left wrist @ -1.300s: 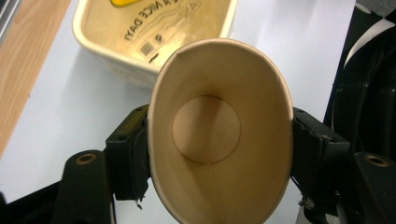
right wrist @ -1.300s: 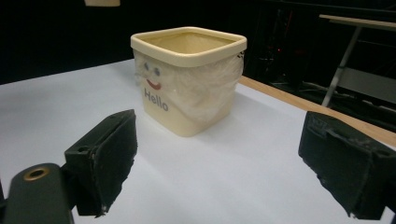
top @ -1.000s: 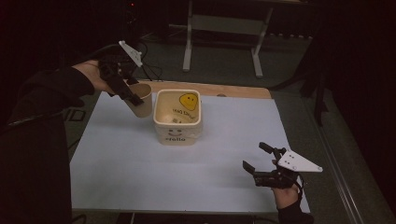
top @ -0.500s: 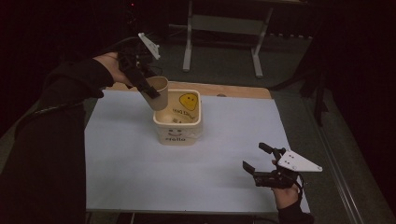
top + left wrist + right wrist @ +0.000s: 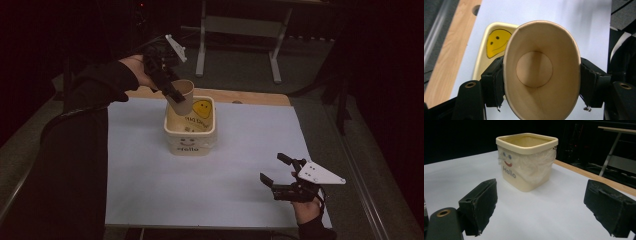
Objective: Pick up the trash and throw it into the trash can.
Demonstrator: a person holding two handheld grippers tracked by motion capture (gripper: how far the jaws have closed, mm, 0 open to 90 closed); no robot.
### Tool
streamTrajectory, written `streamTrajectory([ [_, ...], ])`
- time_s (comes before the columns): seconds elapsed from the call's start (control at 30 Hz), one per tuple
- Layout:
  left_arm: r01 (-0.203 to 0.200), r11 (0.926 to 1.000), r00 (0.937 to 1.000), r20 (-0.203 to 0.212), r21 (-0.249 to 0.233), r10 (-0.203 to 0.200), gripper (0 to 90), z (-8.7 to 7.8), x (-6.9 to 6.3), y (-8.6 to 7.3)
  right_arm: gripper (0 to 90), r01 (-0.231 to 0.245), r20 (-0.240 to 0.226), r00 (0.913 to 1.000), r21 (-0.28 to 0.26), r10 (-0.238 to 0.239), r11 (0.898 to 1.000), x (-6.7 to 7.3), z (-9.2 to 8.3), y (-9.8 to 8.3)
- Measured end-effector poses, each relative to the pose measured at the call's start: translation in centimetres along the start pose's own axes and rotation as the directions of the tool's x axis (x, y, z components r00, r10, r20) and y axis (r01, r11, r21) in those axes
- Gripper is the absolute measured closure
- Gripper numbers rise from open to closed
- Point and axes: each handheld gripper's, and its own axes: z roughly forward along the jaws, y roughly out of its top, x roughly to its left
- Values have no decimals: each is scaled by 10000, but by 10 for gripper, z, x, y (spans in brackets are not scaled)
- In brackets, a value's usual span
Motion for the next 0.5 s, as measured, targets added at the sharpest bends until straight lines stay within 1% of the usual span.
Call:
streamTrajectory([
  [0.13,-33,9999,10000,-20,133,34,325,8,3,1,114,8,-8,10000,5,-8,10000,0,0,0],
  [0.2,-33,9999,10000,-20,133,34,325,8,3,1,114,-7,-14,10000,10,7,10000,0,0,0],
  [0.23,-48,9999,9999,-108,133,49,325,11,5,2,115,-19,-7,10000,26,19,10000,0,0,0],
  [0.27,35,10000,10000,-61,71,-35,324,12,5,2,114,-18,-13,10000,24,18,10000,0,0,0],
  [0.3,-30,10000,10000,-80,44,30,324,13,6,2,115,-5,-11,10000,23,5,10000,0,0,0],
  [0.37,-8,10000,10000,-26,55,8,324,14,7,3,115,7,-9,10000,27,-7,10000,0,0,0],
  [0.4,11,9998,10000,-18,192,-11,324,18,8,4,114,5,-10,10000,28,-5,10000,0,0,0],
  [0.47,-1,9997,10000,-19,243,1,317,20,9,4,114,2,-14,10000,26,-2,10000,0,0,0],
  [0.5,42,9995,10000,-46,325,-41,307,25,9,4,114,13,-23,10000,30,-13,10000,0,0,0],
])
